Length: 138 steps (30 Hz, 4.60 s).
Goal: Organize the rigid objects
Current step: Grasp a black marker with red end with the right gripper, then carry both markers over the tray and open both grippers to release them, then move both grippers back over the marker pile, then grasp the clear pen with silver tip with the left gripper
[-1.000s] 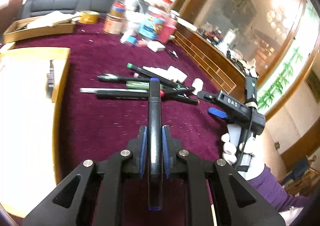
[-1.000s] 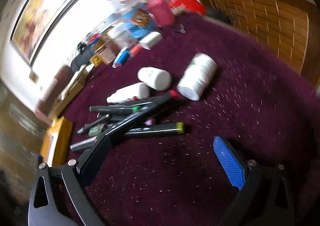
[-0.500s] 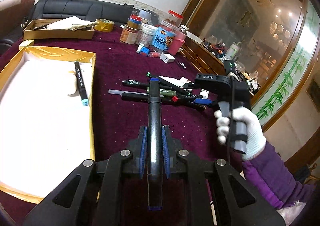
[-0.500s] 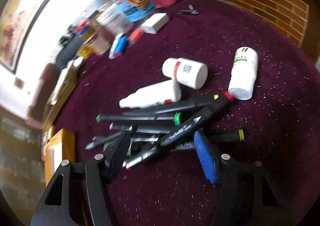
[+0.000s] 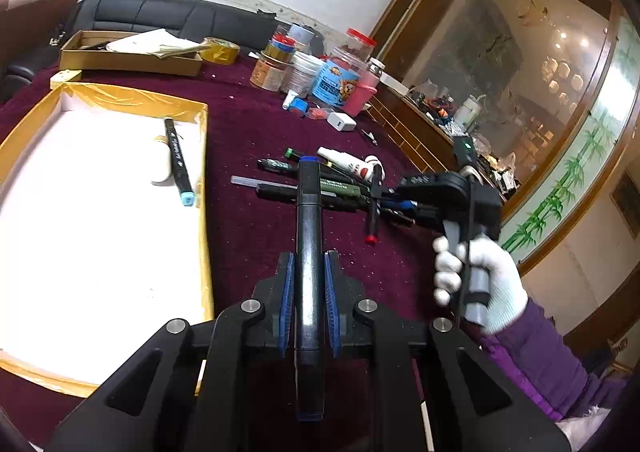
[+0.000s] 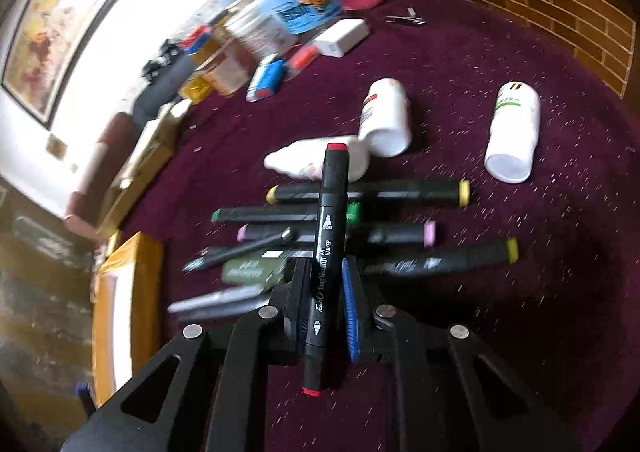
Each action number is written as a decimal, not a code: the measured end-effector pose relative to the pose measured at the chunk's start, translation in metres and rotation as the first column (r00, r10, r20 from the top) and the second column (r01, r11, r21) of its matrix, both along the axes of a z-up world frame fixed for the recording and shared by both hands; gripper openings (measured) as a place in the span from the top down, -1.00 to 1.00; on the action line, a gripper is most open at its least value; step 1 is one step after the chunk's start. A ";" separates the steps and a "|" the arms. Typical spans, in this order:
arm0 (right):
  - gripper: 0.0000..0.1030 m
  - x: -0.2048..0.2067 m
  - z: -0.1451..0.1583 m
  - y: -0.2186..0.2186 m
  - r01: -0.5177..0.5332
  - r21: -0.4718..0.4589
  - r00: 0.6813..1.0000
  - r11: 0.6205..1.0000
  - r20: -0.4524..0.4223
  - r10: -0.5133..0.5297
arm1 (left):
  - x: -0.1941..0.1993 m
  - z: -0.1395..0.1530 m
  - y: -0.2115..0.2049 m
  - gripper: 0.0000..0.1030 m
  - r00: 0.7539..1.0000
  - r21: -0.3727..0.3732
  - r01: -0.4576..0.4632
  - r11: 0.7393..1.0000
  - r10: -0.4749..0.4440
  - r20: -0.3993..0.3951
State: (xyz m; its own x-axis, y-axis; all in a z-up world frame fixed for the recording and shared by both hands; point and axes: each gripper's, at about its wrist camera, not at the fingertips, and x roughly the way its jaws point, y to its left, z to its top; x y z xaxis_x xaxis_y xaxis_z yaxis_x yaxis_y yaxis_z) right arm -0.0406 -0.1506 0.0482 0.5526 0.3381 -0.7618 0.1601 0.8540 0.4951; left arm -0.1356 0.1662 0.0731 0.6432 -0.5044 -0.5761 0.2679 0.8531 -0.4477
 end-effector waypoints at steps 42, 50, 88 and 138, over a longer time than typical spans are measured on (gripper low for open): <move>0.72 0.068 -0.001 0.293 -0.516 0.032 0.854 0.856 -0.062 0.517 | 0.144 -0.036 0.122 0.51 0.913 0.282 -0.335 0.899 0.384 -0.138; 0.71 0.054 0.019 0.276 -0.498 -0.017 0.867 0.867 0.011 0.498 | 0.119 -0.010 0.104 0.01 0.917 0.358 -0.365 0.859 0.399 -0.023; 0.31 -0.037 0.027 0.008 -0.121 -0.088 0.968 0.989 0.210 0.138 | 0.078 0.004 -0.112 -0.16 0.994 0.561 -0.094 0.823 0.108 0.009; 0.08 -0.026 -0.015 -0.063 -0.036 0.065 0.977 0.997 0.213 0.021 | 0.163 -0.043 -0.169 -0.36 0.934 0.595 0.344 0.727 -0.331 -0.135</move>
State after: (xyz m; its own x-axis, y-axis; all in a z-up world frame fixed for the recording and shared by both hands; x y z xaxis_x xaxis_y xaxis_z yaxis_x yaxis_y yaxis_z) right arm -0.0661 -0.2137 0.0331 0.6884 0.4033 -0.6029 0.0215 0.8195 0.5726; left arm 0.0270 -0.0027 0.0301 0.4844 -0.2332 -0.8432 0.5877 0.8007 0.1162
